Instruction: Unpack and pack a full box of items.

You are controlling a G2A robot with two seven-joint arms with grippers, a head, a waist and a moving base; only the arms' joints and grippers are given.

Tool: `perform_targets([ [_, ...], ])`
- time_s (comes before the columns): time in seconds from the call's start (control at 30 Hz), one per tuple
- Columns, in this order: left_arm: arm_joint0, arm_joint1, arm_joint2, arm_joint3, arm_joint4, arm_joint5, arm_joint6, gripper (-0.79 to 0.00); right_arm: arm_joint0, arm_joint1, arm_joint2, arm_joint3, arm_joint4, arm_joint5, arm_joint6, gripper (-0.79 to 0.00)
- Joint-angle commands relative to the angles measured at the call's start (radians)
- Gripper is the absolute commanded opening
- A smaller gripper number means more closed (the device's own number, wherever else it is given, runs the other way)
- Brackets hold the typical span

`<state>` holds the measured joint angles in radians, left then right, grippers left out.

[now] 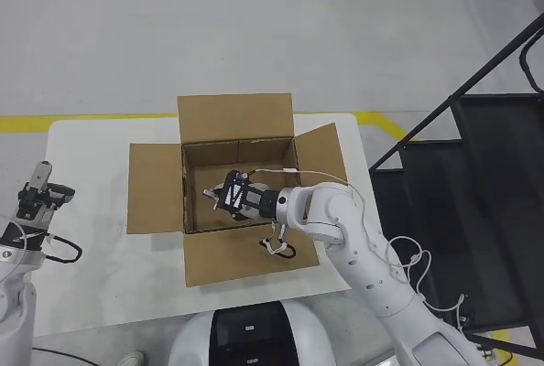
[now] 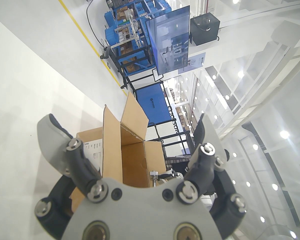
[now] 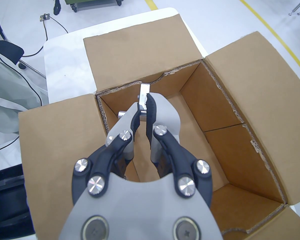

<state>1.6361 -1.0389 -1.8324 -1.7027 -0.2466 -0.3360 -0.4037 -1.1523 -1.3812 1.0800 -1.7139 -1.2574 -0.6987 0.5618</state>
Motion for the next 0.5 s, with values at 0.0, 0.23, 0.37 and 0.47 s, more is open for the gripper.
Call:
perform_targets([
  [0.0,0.0,0.0,0.0,0.0,0.0,0.0,0.0,0.0,0.0,0.0,0.0,0.0,0.0,0.0,0.0,-0.785],
  [0.23,0.022,0.004,0.007,-0.001,0.07,0.018,-0.076,0.0,0.0,0.0,0.0,0.0,0.0,0.0,0.0,-0.785],
  [0.37,0.009,0.01,0.045,0.019,0.16,0.004,-0.193,0.0,0.0,0.0,0.0,0.0,0.0,0.0,0.0,-0.785],
  [0.47,-0.023,0.014,0.083,0.047,0.212,-0.021,-0.26,0.0,0.0,0.0,0.0,0.0,0.0,0.0,0.0,-0.785],
])
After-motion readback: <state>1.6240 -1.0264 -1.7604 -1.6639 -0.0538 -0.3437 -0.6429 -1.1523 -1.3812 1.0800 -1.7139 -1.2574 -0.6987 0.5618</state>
